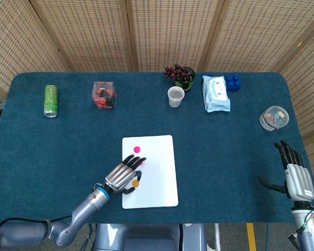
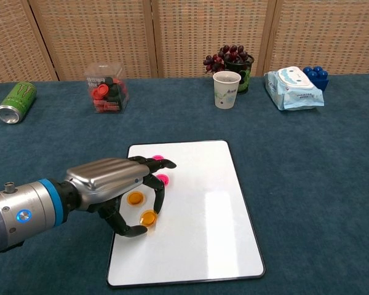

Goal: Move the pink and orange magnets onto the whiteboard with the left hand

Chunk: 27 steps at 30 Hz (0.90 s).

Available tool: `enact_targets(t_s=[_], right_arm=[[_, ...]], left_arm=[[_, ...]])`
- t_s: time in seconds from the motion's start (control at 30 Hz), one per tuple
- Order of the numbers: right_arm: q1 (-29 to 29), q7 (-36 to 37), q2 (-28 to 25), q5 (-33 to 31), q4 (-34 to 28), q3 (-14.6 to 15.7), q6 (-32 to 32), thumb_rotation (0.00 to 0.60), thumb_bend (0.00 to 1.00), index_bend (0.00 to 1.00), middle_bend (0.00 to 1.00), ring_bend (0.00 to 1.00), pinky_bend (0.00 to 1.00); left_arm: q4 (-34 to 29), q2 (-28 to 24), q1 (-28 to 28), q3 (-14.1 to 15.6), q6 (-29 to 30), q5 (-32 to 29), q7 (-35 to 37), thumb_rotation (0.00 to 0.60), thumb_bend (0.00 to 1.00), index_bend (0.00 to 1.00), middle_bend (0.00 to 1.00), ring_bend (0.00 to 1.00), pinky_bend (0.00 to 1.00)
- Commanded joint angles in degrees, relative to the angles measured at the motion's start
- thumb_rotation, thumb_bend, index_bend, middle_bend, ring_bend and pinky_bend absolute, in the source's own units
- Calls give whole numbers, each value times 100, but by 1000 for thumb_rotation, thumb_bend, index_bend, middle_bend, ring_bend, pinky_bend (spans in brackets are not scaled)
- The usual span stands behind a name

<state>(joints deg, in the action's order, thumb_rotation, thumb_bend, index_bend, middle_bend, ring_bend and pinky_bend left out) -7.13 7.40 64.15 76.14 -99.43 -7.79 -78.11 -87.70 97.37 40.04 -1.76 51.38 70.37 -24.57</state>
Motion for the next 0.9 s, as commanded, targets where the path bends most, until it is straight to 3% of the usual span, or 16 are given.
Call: enact_targets(t_s=[0.03,0.63,0.9], right_arm=[[-1,9,-4,-5,-3,-2,5,600,234,0,0,0,0],[-4,29,-16,-16,-19,-1,24,600,234,0,0,0,0],[-5,33,-17,-18,-21,-3,23,600,234,0,0,0,0]], left_arm=[[11,18,9,12,-17,-12,-1,600,315,621,0,0,0],[79,77,48,21,-44,-79,-22,600,305,616,0,0,0],[17,34,60,34,-94,-121,34,600,286,468,0,0,0]])
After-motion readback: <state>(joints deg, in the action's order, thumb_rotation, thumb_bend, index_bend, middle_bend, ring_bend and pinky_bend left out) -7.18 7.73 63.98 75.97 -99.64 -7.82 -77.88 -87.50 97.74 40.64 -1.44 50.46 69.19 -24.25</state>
